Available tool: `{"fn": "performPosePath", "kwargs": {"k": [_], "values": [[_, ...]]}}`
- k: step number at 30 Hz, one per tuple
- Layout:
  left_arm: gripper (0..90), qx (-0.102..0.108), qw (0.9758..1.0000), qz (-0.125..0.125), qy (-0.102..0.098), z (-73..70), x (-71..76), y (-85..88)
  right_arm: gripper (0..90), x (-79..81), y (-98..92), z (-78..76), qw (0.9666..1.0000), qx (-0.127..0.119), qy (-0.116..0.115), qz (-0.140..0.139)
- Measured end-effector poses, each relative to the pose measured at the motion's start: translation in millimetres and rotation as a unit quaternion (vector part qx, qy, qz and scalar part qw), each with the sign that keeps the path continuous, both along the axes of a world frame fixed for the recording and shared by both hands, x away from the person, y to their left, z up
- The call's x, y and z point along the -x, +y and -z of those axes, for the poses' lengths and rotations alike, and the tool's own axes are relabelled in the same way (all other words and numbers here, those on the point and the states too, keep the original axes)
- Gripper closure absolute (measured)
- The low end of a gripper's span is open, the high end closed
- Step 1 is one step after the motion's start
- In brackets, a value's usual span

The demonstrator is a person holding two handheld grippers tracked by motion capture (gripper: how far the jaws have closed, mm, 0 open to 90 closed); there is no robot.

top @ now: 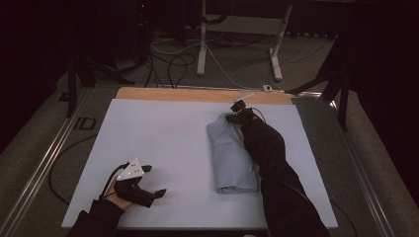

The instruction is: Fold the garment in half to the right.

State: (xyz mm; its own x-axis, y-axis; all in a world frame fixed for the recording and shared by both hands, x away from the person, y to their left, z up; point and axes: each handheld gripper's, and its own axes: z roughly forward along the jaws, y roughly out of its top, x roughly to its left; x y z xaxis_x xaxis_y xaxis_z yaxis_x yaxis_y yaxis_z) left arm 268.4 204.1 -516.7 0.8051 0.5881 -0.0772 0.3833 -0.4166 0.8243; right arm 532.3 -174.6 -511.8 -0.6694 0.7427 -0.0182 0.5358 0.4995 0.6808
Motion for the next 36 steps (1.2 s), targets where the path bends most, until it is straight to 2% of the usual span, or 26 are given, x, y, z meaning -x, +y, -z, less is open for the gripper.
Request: {"fn": "performPosePath", "kwargs": {"k": [3,5,9,13,17,19,23,26,36], "values": [[0.4,0.003,1.0000,-0.003,-0.002,0.6,0.2,1.2,90.0,-3.8,2.5,7.8,0.9999,0.009,0.004,0.004],[0.4,0.002,1.0000,-0.003,-0.001,1.4,0.4,1.5,90.0,-5.7,1.4,8.5,0.9999,0.005,0.002,0.009],[0.4,0.002,1.0000,0.002,-0.001,2.3,1.1,1.2,90.0,-4.9,2.9,7.9,0.9999,0.015,-0.002,0.008],[0.4,0.005,1.0000,0.001,-0.005,0.8,1.5,2.2,90.0,-1.6,3.3,3.7,0.9999,0.012,0.000,0.009],[0.4,0.015,0.9998,-0.005,-0.009,-0.4,0.4,5.8,90.0,7.1,0.8,-9.5,1.0000,0.005,-0.006,-0.001],[0.4,0.023,0.9996,-0.009,-0.014,-0.9,0.3,7.4,90.0,13.8,-1.0,-18.7,0.9999,-0.002,-0.011,-0.005],[0.4,0.022,0.9992,-0.016,-0.030,-2.4,1.2,9.9,90.0,33.0,-2.9,-36.7,0.9992,-0.020,-0.025,-0.024],[0.4,0.016,0.9992,-0.019,-0.033,-2.2,0.8,11.1,90.0,50.5,-0.3,-44.4,0.9984,-0.018,-0.029,-0.045],[0.4,0.014,0.9991,-0.022,-0.032,-1.8,-0.1,14.7,90.0,111.6,8.0,-50.3,0.9938,-0.007,-0.027,-0.108]]}}
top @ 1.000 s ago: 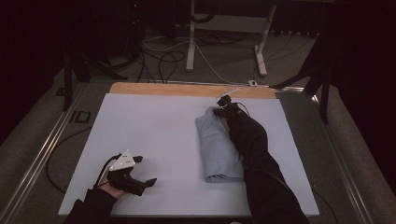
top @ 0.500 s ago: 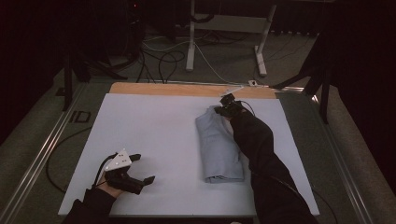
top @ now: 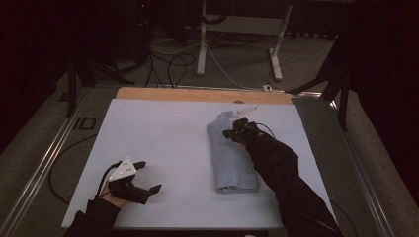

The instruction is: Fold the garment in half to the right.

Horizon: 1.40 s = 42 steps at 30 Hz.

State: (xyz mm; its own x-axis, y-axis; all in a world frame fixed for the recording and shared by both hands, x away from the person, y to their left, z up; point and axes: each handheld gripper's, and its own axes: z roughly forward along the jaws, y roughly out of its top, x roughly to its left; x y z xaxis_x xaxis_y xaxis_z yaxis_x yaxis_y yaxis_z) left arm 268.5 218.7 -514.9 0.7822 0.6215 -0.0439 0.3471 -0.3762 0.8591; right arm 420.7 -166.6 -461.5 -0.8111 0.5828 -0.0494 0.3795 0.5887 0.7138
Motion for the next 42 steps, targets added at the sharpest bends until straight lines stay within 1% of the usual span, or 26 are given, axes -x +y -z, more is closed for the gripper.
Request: {"fn": "performPosePath", "kwargs": {"k": [5,7,9,12,15,19,21,23,28,30,34,36,42], "values": [[0.4,0.001,1.0000,0.000,-0.001,-0.3,0.0,1.2,90.0,26.9,1.3,-6.6,0.9996,-0.012,-0.003,-0.026],[0.4,0.003,1.0000,-0.002,-0.001,-0.6,-0.1,1.6,90.0,37.2,2.0,-8.8,0.9992,-0.011,-0.010,-0.036],[0.4,0.005,1.0000,-0.003,-0.002,-1.0,0.4,1.6,90.0,46.5,1.6,-10.3,0.9989,-0.019,-0.011,-0.042],[0.4,0.005,1.0000,-0.003,-0.002,-0.9,0.2,1.7,90.0,59.8,0.9,-11.4,0.9984,-0.023,-0.011,-0.050],[0.4,0.006,1.0000,-0.002,-0.002,-1.1,0.5,1.6,90.0,72.9,-1.5,-8.9,0.9975,-0.038,-0.005,-0.059],[0.4,0.008,1.0000,-0.001,-0.002,-1.2,0.4,1.8,90.0,86.7,-3.5,-1.3,0.9972,-0.038,0.005,-0.064],[0.4,0.007,1.0000,0.000,-0.002,-1.0,0.7,1.7,90.0,92.2,-5.8,3.6,0.9972,-0.033,0.010,-0.066],[0.4,0.010,1.0000,-0.001,-0.001,-0.7,0.2,1.8,90.0,96.0,-9.6,8.5,0.9971,-0.036,0.016,-0.066],[0.4,0.006,1.0000,0.003,-0.001,-0.3,0.2,0.4,90.0,99.8,-15.7,23.9,0.9976,-0.018,0.029,-0.060],[0.4,0.008,1.0000,0.003,-0.001,-0.2,0.7,0.6,90.0,100.7,-18.8,29.4,0.9974,-0.024,0.039,-0.056],[0.4,0.008,1.0000,0.002,0.000,0.1,-0.1,0.6,90.0,104.5,-20.1,41.1,0.9972,-0.009,0.047,-0.058],[0.4,0.007,1.0000,0.004,0.000,0.1,0.5,0.0,90.0,105.4,-20.8,46.3,0.9968,-0.009,0.056,-0.057],[0.4,0.007,1.0000,0.005,-0.001,-0.1,0.4,0.5,90.0,108.7,-20.7,57.7,0.9956,-0.009,0.070,-0.063]]}}
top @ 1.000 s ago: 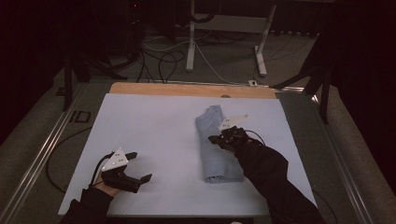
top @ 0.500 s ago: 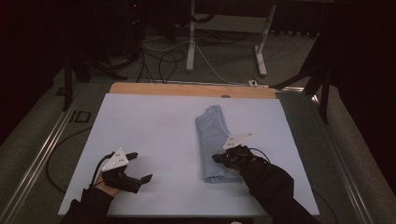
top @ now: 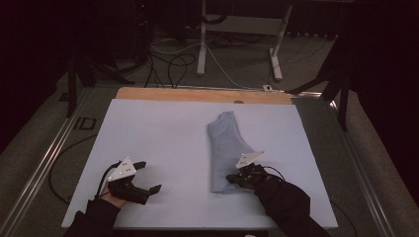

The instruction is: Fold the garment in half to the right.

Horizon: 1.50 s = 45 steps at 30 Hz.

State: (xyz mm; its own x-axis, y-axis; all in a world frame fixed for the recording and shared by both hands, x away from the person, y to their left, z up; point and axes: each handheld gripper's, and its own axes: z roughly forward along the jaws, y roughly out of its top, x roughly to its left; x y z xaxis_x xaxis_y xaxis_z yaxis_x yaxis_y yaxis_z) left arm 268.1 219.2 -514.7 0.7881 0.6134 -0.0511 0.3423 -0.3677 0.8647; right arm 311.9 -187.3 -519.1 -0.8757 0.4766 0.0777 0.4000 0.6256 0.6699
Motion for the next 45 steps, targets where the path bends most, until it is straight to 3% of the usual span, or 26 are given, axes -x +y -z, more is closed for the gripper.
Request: {"fn": "performPosePath", "kwargs": {"k": [8,23,36,42,45], "values": [[0.4,-0.001,1.0000,-0.002,0.002,0.6,-0.3,-0.3,90.0,10.7,1.6,1.0,0.9998,0.005,-0.001,-0.017],[0.4,0.003,1.0000,-0.001,-0.002,-0.7,0.6,0.9,90.0,23.2,-3.0,0.7,0.9998,0.005,0.004,-0.020],[0.4,0.009,1.0000,0.000,-0.004,-0.5,1.1,1.1,90.0,21.7,-5.2,4.5,0.9997,-0.009,0.000,-0.020],[0.4,0.011,0.9999,0.002,-0.010,-2.7,2.3,2.8,90.0,16.8,-6.7,-3.2,0.9996,-0.025,0.005,-0.015],[0.4,0.007,0.9999,0.000,-0.011,-3.1,2.1,3.5,90.0,17.4,-6.9,-14.3,0.9993,-0.033,-0.011,-0.014]]}}
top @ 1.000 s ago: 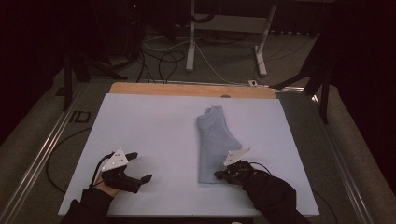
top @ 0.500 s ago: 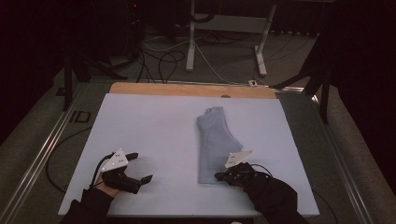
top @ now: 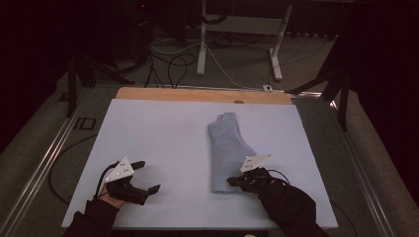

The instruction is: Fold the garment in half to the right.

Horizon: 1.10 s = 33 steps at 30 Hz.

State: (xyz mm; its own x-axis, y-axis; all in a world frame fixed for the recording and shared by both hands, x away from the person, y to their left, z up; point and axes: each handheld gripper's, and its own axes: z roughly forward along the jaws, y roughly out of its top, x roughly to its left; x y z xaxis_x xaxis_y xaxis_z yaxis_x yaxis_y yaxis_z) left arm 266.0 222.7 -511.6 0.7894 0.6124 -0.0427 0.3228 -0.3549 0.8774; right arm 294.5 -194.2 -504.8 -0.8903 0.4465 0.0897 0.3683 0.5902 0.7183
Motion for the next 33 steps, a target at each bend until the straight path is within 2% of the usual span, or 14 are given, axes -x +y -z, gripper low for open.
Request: {"fn": "performPosePath", "kwargs": {"k": [2,6,9,15,20,26,29,30,33], "values": [[0.4,0.003,1.0000,-0.001,0.001,-0.3,0.0,0.8,89.3,-1.7,-0.9,-6.3,0.9999,-0.008,-0.008,0.004],[0.4,0.005,1.0000,0.001,-0.001,-1.5,0.5,2.0,78.8,-6.9,-2.5,-15.5,0.9996,-0.016,-0.023,0.008],[0.4,0.006,1.0000,0.001,0.001,-1.2,0.3,2.7,69.6,-12.0,-2.2,-18.3,0.9994,-0.021,-0.024,0.013],[0.4,0.004,1.0000,0.002,0.000,-1.8,0.4,3.2,54.0,-15.8,2.0,-22.6,0.9992,-0.034,-0.021,0.007],[0.4,0.010,0.9999,0.005,0.003,-1.6,0.2,4.7,36.1,-19.7,3.0,-26.4,0.9985,-0.050,-0.020,0.007],[0.4,0.006,0.9999,0.006,0.007,-0.9,-0.2,4.0,16.3,-26.1,2.6,-31.3,0.9977,-0.056,-0.033,0.020],[0.4,0.006,1.0000,0.004,0.005,-1.7,0.0,4.3,10.8,-29.7,1.3,-35.4,0.9972,-0.061,-0.036,0.024],[0.4,0.007,1.0000,0.005,0.005,-1.9,0.4,4.1,9.1,-31.0,0.8,-36.6,0.9973,-0.063,-0.033,0.016],[0.4,0.007,1.0000,0.004,0.005,-2.3,0.2,4.4,8.7,-34.2,-1.3,-39.8,0.9968,-0.071,-0.033,0.015]]}}
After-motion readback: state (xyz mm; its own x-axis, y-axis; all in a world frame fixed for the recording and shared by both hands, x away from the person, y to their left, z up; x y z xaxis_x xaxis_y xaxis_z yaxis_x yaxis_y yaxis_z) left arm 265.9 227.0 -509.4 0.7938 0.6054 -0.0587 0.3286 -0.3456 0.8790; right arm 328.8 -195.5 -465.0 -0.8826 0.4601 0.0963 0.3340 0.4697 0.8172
